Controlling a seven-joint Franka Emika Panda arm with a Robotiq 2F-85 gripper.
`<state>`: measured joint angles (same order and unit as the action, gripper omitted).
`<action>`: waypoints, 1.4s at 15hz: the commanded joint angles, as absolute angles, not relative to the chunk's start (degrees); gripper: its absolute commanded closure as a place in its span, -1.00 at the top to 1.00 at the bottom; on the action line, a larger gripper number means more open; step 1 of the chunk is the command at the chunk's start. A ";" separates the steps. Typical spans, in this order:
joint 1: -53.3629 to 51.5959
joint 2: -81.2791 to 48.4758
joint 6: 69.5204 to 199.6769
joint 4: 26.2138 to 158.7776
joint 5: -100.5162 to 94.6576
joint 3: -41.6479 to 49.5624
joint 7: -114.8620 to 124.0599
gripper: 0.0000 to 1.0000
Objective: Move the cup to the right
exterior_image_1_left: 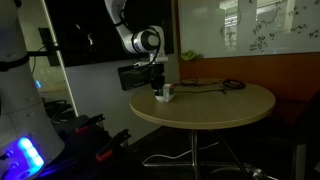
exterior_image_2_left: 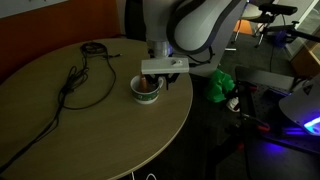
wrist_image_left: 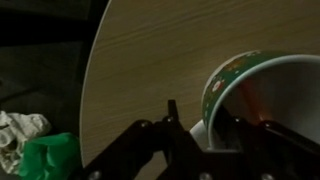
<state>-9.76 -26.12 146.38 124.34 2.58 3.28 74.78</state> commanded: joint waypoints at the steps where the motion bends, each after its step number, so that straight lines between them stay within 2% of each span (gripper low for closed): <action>1: -10.83 -26.16 146.71 124.07 2.97 4.45 75.22 -0.76; 2: -10.90 -26.15 146.89 124.10 2.86 4.59 75.34 -0.94; 3: -10.89 -26.13 146.93 124.11 2.83 4.68 75.36 -0.99; 9: -10.12 -24.79 148.35 124.48 3.56 5.26 75.37 -0.95; 21: -6.15 -26.01 153.95 122.57 6.12 13.20 78.74 -0.95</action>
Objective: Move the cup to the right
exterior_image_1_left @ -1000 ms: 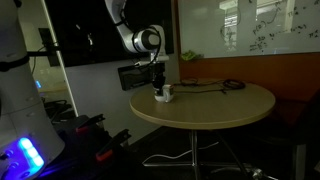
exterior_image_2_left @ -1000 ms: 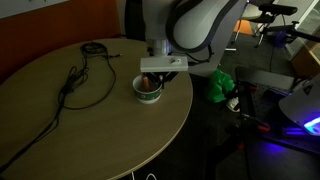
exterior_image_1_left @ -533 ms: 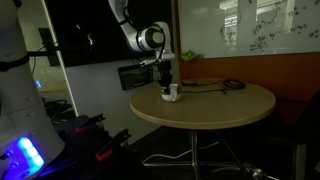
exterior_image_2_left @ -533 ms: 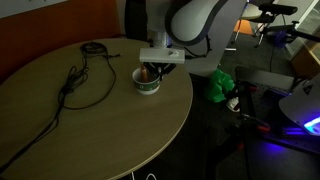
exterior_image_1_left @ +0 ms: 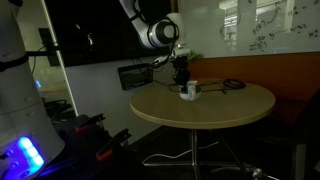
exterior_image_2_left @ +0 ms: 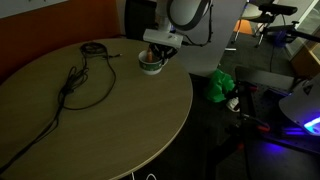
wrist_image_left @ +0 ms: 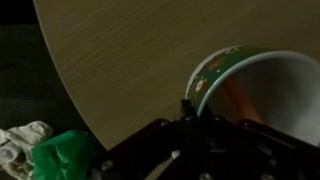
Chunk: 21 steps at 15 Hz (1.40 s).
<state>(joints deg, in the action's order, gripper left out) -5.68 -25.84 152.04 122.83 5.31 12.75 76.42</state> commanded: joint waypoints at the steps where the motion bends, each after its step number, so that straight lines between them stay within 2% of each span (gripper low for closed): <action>1: -6.18 -26.57 154.16 122.25 6.16 13.22 79.28 -0.95; 20: -6.54 -26.75 156.81 125.04 7.20 13.75 81.20 -0.95; 21: -6.57 -26.59 156.78 125.12 7.23 13.81 81.27 -0.33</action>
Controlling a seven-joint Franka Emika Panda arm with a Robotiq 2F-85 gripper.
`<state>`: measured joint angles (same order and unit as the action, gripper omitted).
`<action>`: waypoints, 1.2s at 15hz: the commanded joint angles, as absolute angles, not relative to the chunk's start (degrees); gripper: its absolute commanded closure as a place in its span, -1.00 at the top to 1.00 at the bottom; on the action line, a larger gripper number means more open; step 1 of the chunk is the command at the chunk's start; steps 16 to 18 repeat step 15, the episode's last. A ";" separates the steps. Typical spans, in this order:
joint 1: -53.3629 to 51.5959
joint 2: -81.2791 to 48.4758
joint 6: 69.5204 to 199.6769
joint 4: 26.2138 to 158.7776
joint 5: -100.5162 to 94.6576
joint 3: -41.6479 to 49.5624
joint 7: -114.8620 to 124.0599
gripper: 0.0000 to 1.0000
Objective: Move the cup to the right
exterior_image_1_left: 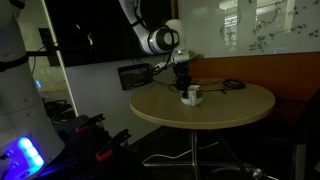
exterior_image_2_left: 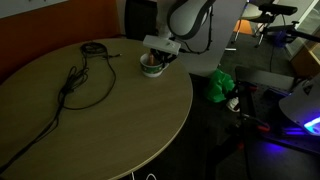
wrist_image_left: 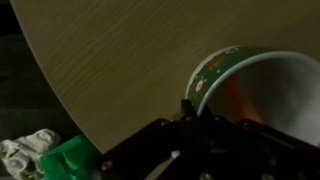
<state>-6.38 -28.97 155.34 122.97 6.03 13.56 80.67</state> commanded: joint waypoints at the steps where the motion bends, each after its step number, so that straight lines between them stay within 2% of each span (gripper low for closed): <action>1: -6.63 -26.30 156.55 125.16 7.07 13.93 81.21 -0.24; 8: -7.11 -17.74 151.94 127.94 3.55 14.44 80.06 0.78; 10: -7.94 -14.65 151.52 129.42 -0.37 15.37 82.20 1.00; 18: -6.77 -8.39 151.74 132.59 -8.92 14.16 85.87 1.00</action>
